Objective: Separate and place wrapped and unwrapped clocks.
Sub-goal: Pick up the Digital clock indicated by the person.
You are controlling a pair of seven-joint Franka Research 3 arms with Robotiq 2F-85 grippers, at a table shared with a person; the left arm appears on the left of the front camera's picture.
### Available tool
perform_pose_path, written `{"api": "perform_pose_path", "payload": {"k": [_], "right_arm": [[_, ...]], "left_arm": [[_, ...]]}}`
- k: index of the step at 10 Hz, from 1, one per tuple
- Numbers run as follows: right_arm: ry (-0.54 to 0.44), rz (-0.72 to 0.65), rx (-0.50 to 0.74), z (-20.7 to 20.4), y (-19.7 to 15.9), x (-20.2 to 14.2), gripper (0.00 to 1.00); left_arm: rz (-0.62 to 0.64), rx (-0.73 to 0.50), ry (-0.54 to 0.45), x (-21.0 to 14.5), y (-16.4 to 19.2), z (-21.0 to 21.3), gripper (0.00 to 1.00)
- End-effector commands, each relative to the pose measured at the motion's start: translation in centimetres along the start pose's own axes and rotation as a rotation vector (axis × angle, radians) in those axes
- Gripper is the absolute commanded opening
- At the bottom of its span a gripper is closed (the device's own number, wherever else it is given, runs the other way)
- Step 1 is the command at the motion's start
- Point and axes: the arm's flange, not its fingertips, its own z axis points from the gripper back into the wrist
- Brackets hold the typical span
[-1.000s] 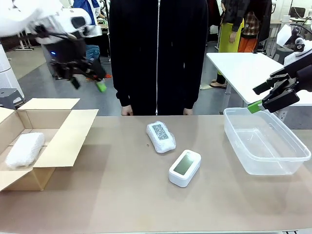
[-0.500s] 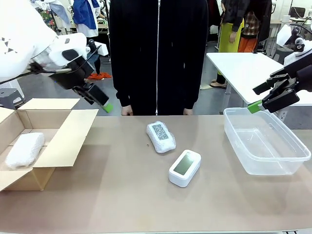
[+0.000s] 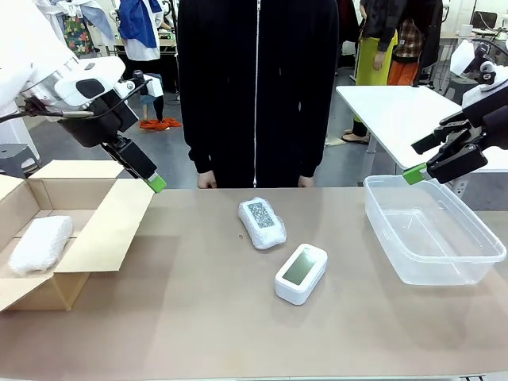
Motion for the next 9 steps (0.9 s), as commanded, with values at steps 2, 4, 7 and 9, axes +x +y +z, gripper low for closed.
{"api": "perform_pose_path", "payload": {"k": [2, 4, 7, 9], "right_arm": [[-0.014, 0.002, 0.021, -0.22, -0.17, -0.1, 1.0], [-0.014, 0.002, 0.021, -0.22, -0.17, -0.1, 1.0], [-0.014, 0.002, 0.021, -0.22, -0.17, -0.1, 1.0], [-0.014, 0.002, 0.021, -0.22, -0.17, -0.1, 1.0]], "left_arm": [[-0.003, 0.016, -0.022, -0.23, -0.16, 0.16, 1.0], [-0.003, 0.016, -0.022, -0.23, -0.16, 0.16, 1.0], [-0.003, 0.016, -0.022, -0.23, -0.16, 0.16, 1.0], [-0.003, 0.016, -0.022, -0.23, -0.16, 0.16, 1.0]]}}
